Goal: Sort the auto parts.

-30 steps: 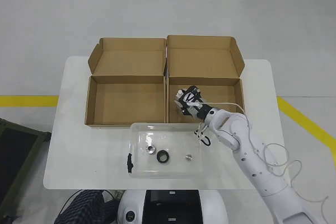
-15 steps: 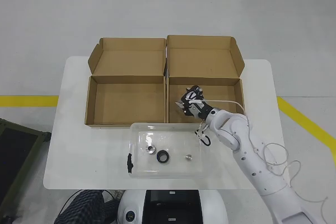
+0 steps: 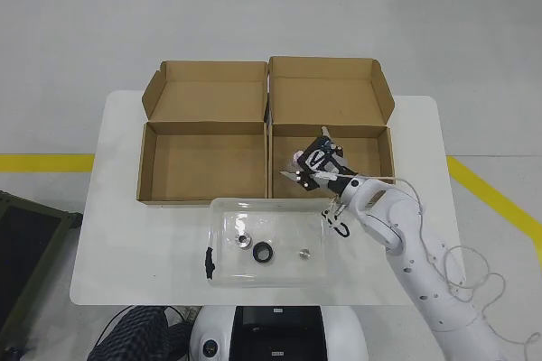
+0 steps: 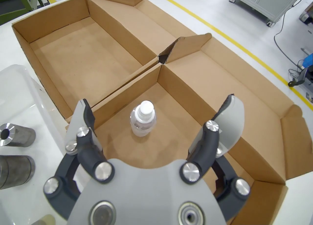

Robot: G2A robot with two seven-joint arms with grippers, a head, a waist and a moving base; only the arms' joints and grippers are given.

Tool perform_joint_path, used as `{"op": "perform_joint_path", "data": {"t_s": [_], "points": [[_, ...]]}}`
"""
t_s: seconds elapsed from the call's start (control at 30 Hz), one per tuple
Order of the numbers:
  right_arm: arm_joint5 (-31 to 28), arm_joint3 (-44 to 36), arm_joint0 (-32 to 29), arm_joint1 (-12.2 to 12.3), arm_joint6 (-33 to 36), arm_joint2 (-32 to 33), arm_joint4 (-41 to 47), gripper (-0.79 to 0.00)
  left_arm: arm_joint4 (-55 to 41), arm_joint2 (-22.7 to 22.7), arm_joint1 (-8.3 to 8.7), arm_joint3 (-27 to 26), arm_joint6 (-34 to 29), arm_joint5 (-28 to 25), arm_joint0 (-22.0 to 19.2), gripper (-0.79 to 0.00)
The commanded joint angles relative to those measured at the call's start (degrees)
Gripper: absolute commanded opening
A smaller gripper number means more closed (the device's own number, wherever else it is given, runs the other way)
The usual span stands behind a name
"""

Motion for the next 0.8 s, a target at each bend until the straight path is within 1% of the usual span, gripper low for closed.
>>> {"op": "perform_joint_path", "data": {"t_s": [0.0, 0.17, 0.3, 0.47, 0.63, 0.77], "points": [[-3.1, -2.2, -1.0, 0.3, 0.2, 0.9, 2.6, 0.0, 0.0, 0.0, 0.0, 0.0, 0.0, 0.0, 0.0, 0.0], [-7.4, -11.0, -5.0, 1.2, 5.0, 1.6, -1.7, 0.0, 0.0, 0.0, 0.0, 0.0, 0.0, 0.0, 0.0, 0.0], [-10.0, -15.7, -8.8, 1.8, 6.8, 2.1, -1.8, 0.0, 0.0, 0.0, 0.0, 0.0, 0.0, 0.0, 0.0, 0.0], [-13.8, -19.6, -14.3, 2.8, 8.8, 3.8, -2.2, 0.0, 0.0, 0.0, 0.0, 0.0, 0.0, 0.0, 0.0, 0.0], [-17.2, -22.7, -18.2, 3.7, 12.2, 5.2, -3.8, 0.0, 0.0, 0.0, 0.0, 0.0, 0.0, 0.0, 0.0, 0.0], [-17.5, -23.7, -20.0, 4.0, 15.4, 5.4, -3.3, 0.0, 0.0, 0.0, 0.0, 0.0, 0.0, 0.0, 0.0, 0.0]]}}
